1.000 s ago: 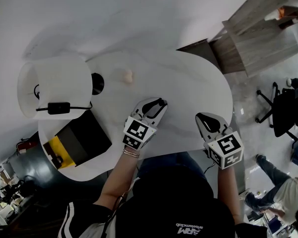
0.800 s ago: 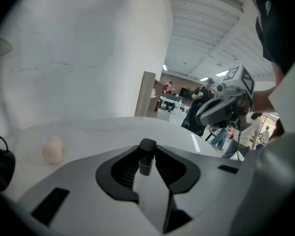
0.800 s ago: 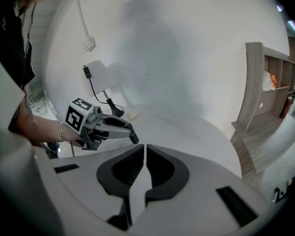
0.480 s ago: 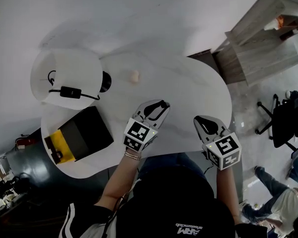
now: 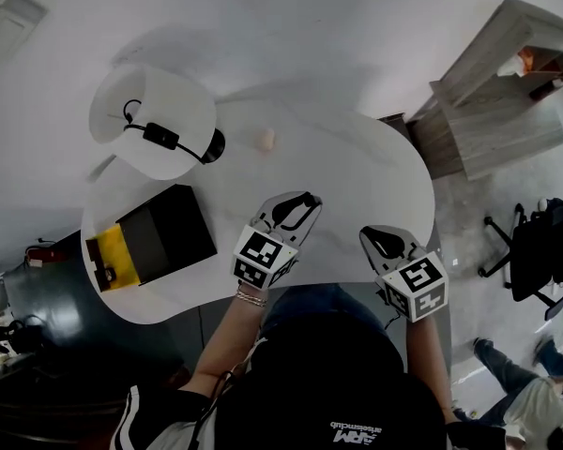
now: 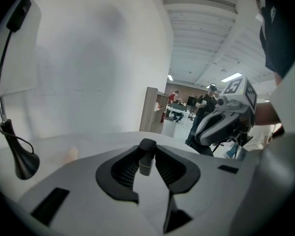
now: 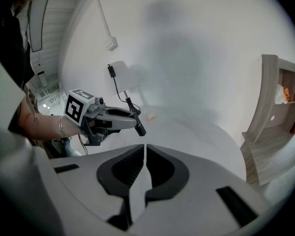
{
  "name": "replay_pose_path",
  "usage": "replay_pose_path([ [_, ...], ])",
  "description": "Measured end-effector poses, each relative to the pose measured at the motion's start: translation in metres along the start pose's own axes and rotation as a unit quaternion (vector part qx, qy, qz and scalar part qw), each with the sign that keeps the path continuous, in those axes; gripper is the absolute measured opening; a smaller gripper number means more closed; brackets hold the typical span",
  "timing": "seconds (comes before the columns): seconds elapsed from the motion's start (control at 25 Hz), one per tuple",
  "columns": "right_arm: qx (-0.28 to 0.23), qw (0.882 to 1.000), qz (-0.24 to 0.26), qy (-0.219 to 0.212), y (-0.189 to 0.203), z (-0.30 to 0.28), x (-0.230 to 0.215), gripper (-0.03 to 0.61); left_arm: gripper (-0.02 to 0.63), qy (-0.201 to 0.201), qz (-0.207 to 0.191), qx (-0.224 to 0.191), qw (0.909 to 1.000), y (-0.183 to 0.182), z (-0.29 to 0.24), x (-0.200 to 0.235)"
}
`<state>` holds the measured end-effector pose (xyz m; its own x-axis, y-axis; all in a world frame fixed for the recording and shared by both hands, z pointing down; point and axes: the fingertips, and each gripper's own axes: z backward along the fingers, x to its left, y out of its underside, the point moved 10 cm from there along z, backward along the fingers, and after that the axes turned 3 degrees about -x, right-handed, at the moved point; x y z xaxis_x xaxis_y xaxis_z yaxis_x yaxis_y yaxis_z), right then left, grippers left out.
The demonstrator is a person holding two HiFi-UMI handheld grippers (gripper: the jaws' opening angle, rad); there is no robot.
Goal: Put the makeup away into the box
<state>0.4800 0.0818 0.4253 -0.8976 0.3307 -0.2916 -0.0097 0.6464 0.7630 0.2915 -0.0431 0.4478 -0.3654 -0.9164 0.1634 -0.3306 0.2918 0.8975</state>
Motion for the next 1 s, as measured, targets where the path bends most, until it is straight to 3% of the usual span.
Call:
replay_pose_path([
  [0.16, 0.019, 1.000, 0.005, -0.004, 0.008, 0.010, 0.006, 0.031, 0.115, -0.020, 0.009, -0.010, 0.9997, 0.001, 0.016, -0.015],
  [0.4, 0.007, 1.000, 0.018, -0.008, 0.016, 0.026, 0.014, 0.031, 0.115, -0.036, 0.007, -0.023, 0.9991, 0.002, 0.033, -0.041],
  [0.68, 0.008, 0.999, 0.045, -0.025, 0.028, 0.039, 0.033, 0.031, 0.115, -0.065, 0.044, -0.051, 0.9956, 0.014, 0.060, -0.062],
  [1.0, 0.009, 0.997, 0.061, -0.044, 0.034, 0.043, 0.054, 0.031, 0.115, -0.094, 0.044, -0.058, 0.9929, 0.027, 0.098, -0.083],
])
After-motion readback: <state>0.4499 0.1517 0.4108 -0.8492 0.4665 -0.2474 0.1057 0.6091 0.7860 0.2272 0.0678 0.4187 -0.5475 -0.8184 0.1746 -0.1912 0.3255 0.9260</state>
